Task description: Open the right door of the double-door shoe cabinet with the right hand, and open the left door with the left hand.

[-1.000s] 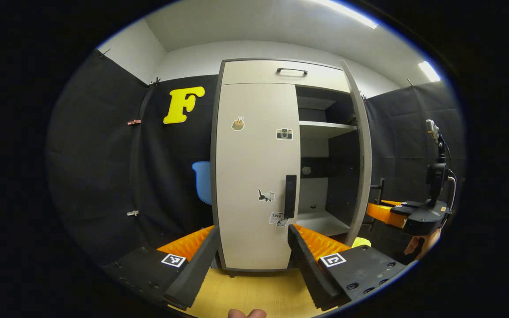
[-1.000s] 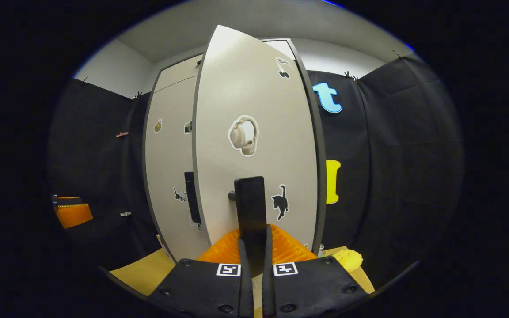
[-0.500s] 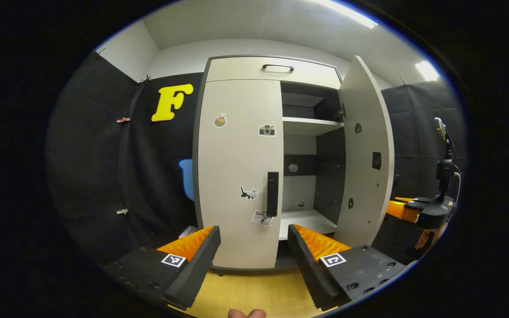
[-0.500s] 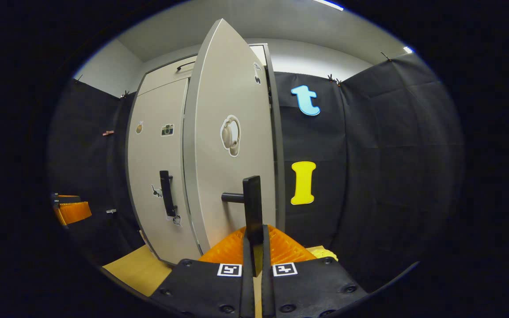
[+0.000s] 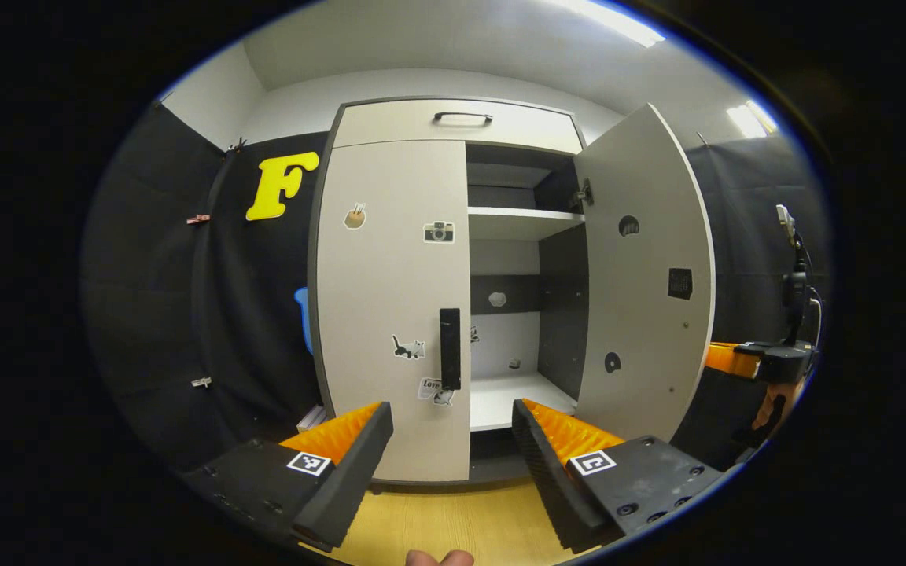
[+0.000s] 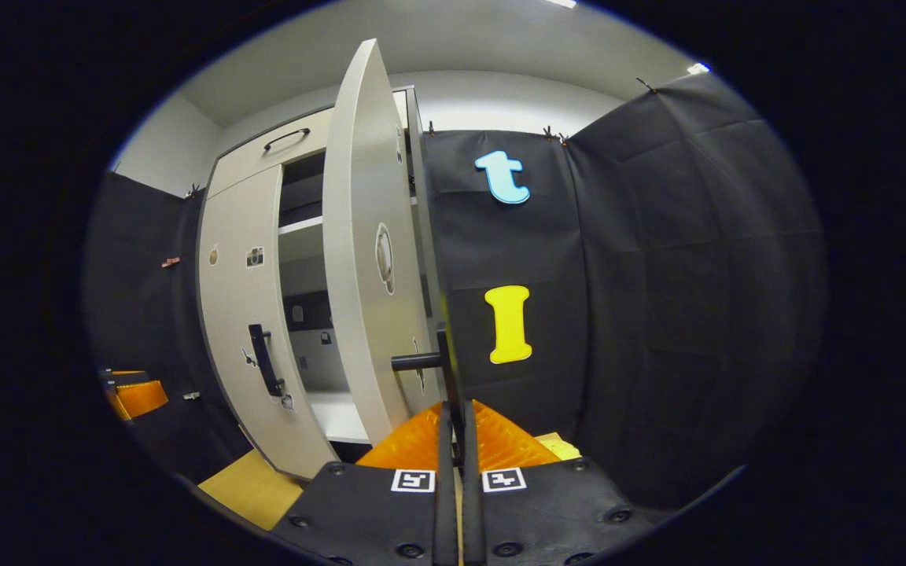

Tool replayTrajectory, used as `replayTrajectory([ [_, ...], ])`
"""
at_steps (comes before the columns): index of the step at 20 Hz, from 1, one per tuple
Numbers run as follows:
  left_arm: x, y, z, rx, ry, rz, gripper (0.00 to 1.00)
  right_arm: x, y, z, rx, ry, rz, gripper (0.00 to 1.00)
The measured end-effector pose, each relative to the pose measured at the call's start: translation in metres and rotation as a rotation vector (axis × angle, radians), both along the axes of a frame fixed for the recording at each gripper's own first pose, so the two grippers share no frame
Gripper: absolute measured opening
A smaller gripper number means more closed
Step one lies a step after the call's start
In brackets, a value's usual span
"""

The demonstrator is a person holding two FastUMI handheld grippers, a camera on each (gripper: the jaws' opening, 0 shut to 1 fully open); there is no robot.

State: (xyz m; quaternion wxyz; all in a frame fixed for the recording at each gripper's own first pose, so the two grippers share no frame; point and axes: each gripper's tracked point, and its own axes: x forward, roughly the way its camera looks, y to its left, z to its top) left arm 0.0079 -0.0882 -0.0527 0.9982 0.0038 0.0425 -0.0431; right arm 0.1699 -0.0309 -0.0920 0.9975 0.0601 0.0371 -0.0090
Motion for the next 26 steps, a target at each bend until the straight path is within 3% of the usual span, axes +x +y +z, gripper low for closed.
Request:
replayTrajectory([
  [5, 0.016, -0.013, 0.006, 0.014, -0.018, -0.023, 0.95, -0.012, -0.002, -0.004, 0.001, 0.022, 0.011, 0.10],
  [10, 0.052, -0.016, 0.007, 0.025, -0.038, -0.016, 0.94, -0.026, -0.027, -0.007, -0.029, 0.027, -0.068, 0.22],
  [13, 0.081, -0.010, 0.008, 0.028, -0.061, 0.010, 0.94, -0.039, -0.043, -0.012, -0.055, 0.043, -0.124, 0.36],
  [14, 0.092, -0.009, 0.007, 0.034, -0.072, 0.017, 0.94, -0.043, -0.045, -0.012, -0.060, 0.043, -0.134, 0.57],
  [17, 0.123, -0.008, 0.002, 0.019, -0.078, 0.026, 0.94, -0.052, -0.034, -0.013, -0.052, 0.041, -0.113, 0.77],
  [18, 0.134, -0.007, -0.001, 0.011, -0.073, 0.033, 0.94, -0.054, -0.031, -0.014, -0.054, 0.044, -0.106, 0.89],
  [26, 0.210, 0.004, -0.025, 0.049, -0.021, 0.087, 0.95, -0.055, -0.020, -0.011, -0.103, 0.027, -0.082, 0.94],
])
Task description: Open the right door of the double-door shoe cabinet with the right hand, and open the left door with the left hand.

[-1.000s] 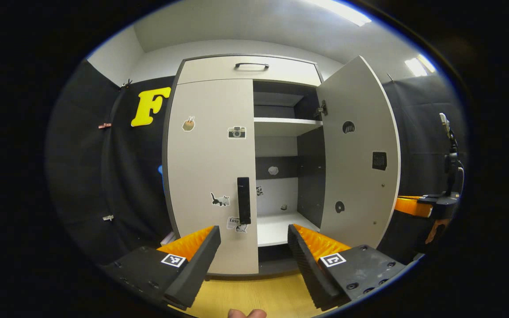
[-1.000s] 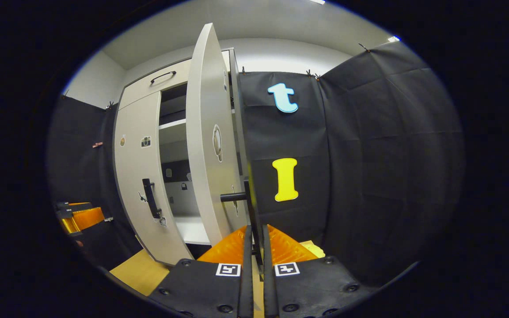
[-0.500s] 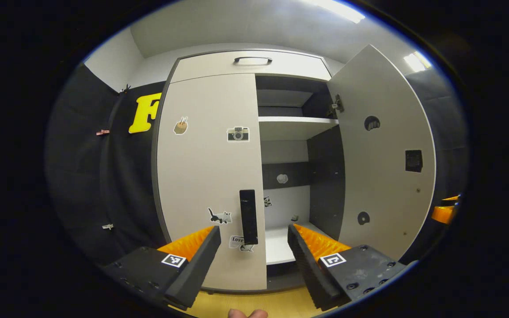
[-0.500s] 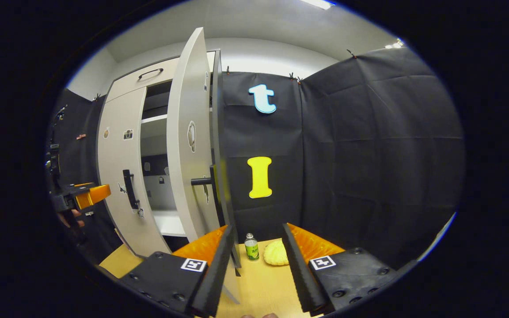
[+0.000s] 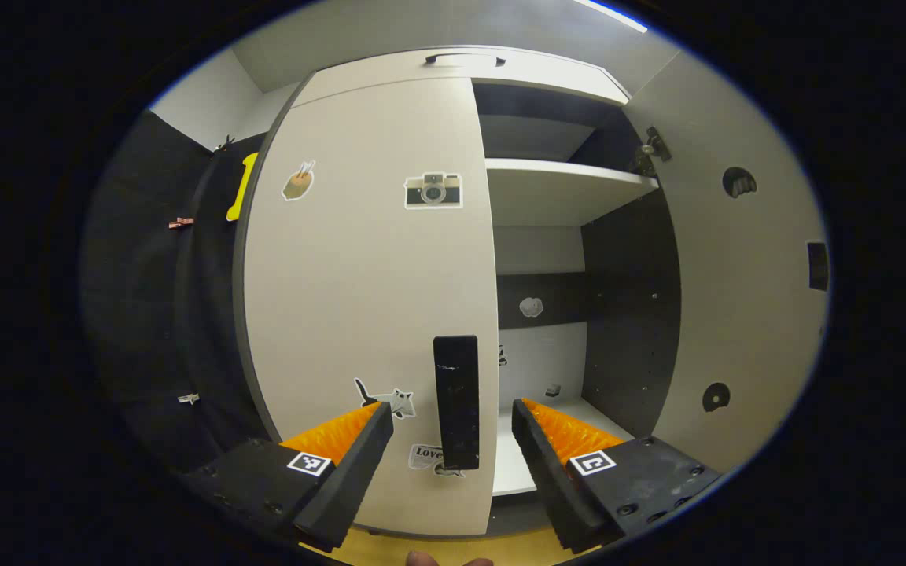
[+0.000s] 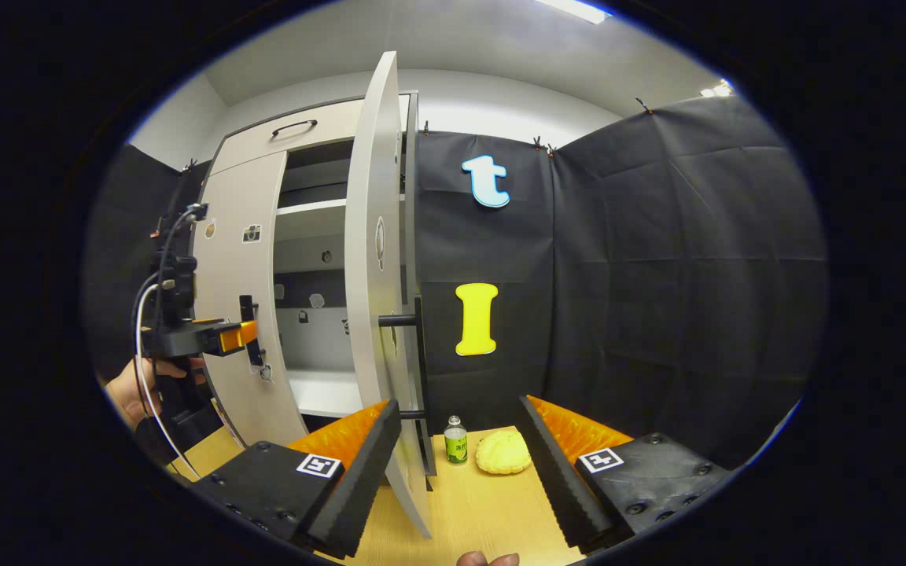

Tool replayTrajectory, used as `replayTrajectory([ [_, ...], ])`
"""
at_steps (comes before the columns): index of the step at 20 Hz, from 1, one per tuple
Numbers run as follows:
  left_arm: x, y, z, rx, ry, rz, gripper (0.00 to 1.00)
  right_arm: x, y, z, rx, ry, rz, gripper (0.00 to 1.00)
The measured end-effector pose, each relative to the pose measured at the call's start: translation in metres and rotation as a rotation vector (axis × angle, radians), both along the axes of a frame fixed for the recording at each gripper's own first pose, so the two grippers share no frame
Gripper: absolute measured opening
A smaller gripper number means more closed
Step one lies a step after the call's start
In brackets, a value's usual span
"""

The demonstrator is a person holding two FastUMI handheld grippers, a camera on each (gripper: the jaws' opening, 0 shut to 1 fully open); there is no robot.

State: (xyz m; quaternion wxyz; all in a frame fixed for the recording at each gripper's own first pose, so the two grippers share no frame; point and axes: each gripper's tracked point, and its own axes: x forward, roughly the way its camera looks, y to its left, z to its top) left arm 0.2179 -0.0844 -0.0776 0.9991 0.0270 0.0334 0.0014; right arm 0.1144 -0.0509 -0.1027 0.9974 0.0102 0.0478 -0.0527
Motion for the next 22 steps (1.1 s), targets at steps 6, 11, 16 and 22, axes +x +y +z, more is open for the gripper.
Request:
replayTrajectory([
  [6, 0.029, 0.010, -0.002, 0.054, -0.023, 0.047, 0.80, -0.001, -0.002, -0.005, -0.002, 0.012, 0.012, 0.94],
  [11, 0.040, -0.001, -0.004, 0.017, -0.002, 0.047, 0.42, 0.003, -0.006, -0.003, 0.001, 0.012, 0.005, 0.94],
  [16, 0.040, -0.001, -0.011, 0.010, 0.036, 0.059, 0.36, 0.002, -0.008, -0.004, 0.015, 0.008, -0.006, 0.94],
  [22, 0.034, -0.002, -0.012, -0.051, 0.069, -0.014, 0.25, -0.003, -0.003, -0.012, 0.063, 0.025, -0.006, 0.95],
])
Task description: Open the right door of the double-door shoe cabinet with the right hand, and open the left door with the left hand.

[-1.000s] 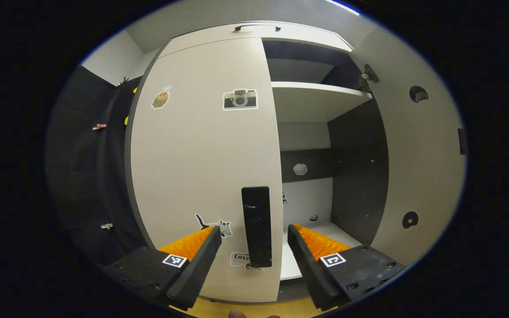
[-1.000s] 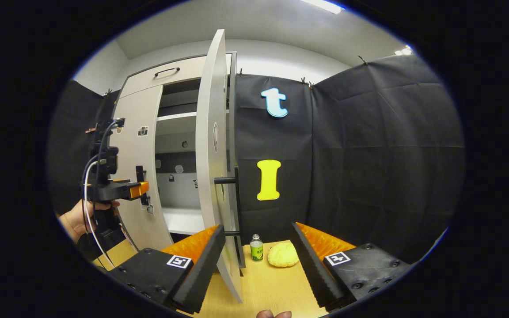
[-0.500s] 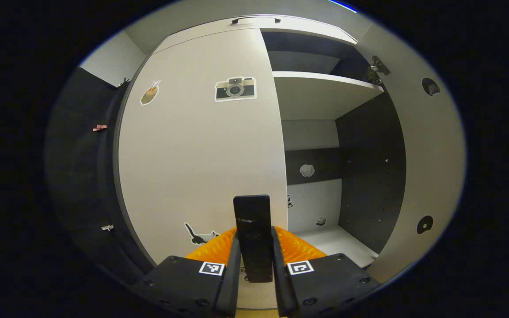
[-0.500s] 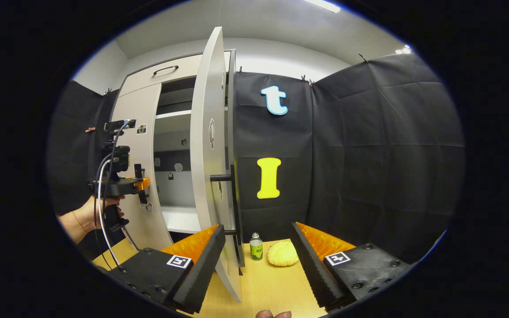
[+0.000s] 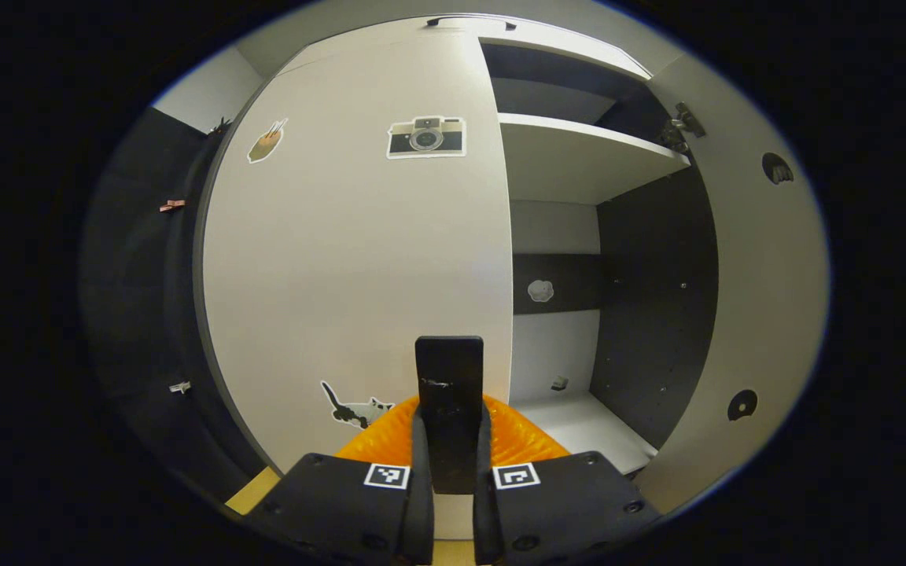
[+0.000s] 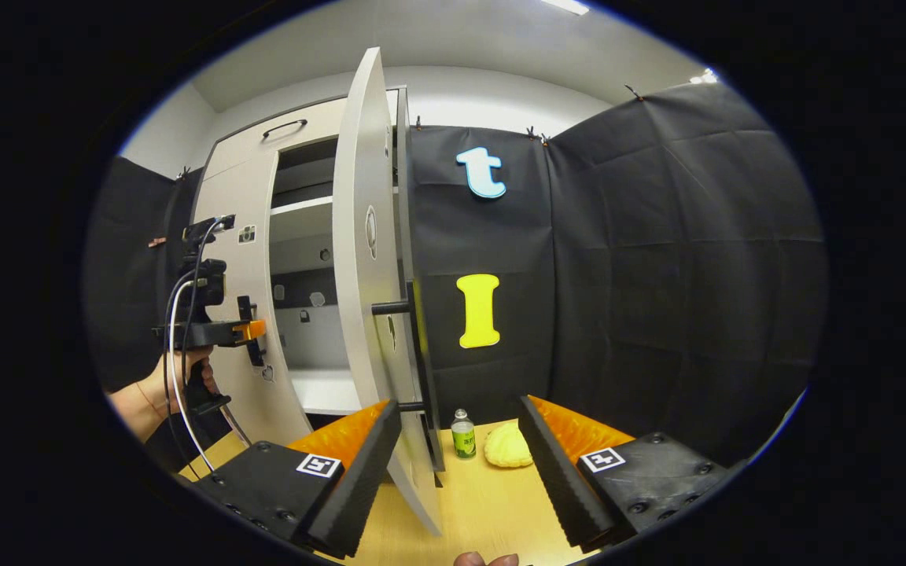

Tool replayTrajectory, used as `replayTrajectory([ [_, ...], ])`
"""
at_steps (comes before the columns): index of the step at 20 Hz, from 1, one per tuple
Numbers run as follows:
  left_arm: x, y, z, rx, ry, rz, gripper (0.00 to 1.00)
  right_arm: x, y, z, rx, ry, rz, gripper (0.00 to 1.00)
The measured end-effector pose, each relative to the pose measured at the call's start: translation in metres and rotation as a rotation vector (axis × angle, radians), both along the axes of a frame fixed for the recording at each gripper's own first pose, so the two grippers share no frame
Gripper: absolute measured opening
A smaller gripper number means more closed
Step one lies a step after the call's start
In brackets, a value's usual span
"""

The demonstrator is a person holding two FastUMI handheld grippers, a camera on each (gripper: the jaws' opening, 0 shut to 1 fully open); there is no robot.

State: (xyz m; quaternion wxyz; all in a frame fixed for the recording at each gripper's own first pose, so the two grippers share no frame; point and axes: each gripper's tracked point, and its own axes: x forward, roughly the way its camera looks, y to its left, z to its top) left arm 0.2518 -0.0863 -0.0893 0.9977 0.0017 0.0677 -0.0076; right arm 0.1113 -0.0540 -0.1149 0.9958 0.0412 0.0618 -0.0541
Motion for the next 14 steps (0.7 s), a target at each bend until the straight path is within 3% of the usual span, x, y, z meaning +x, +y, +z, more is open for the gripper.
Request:
replayTrajectory([
  [5, -0.038, 0.009, 0.006, -0.060, -0.023, -0.083, 0.18, -0.005, 0.002, 0.002, -0.025, -0.018, -0.007, 0.95],
  [14, -0.114, 0.053, 0.006, -0.131, -0.028, -0.168, 0.17, -0.003, 0.015, 0.002, -0.018, -0.019, -0.005, 0.95],
])
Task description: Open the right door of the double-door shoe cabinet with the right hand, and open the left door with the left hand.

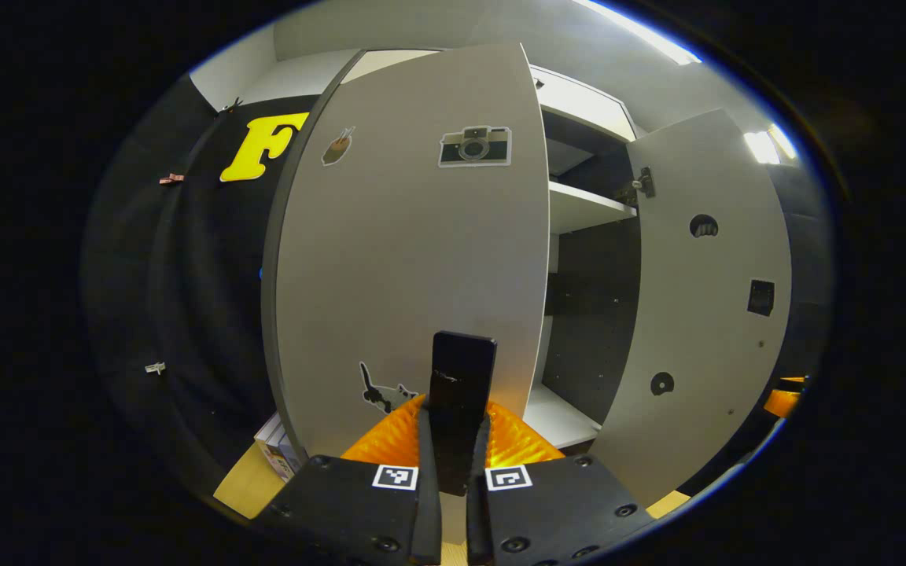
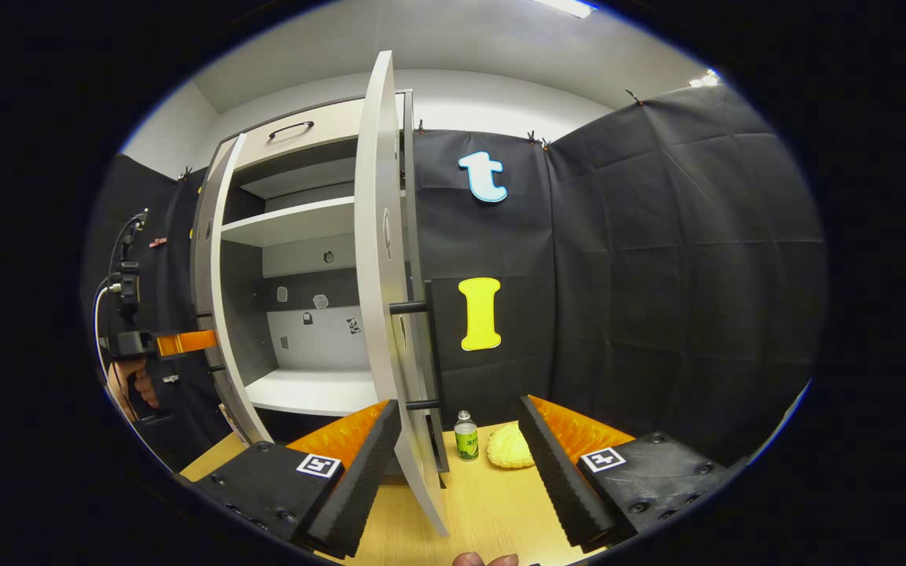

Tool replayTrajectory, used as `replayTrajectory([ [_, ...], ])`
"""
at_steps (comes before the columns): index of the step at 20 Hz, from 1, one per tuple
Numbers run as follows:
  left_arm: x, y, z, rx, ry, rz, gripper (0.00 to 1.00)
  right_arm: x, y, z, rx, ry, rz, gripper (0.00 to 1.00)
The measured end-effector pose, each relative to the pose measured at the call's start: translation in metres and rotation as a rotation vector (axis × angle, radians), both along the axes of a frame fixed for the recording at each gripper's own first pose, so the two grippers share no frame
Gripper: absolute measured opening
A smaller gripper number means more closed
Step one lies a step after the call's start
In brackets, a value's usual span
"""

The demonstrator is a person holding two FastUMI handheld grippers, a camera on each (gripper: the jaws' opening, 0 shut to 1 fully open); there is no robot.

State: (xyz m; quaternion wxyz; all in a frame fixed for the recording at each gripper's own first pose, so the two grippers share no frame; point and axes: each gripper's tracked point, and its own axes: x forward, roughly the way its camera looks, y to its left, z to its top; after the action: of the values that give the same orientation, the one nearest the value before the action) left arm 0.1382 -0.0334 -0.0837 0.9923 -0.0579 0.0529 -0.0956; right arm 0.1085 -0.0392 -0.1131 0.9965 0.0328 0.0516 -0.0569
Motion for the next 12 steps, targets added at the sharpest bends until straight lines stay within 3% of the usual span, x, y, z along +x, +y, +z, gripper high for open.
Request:
replayTrajectory([
  [12, -0.052, 0.050, 0.002, -0.019, -0.010, -0.057, 0.17, 0.004, 0.016, 0.004, 0.017, -0.015, -0.001, 0.95],
])
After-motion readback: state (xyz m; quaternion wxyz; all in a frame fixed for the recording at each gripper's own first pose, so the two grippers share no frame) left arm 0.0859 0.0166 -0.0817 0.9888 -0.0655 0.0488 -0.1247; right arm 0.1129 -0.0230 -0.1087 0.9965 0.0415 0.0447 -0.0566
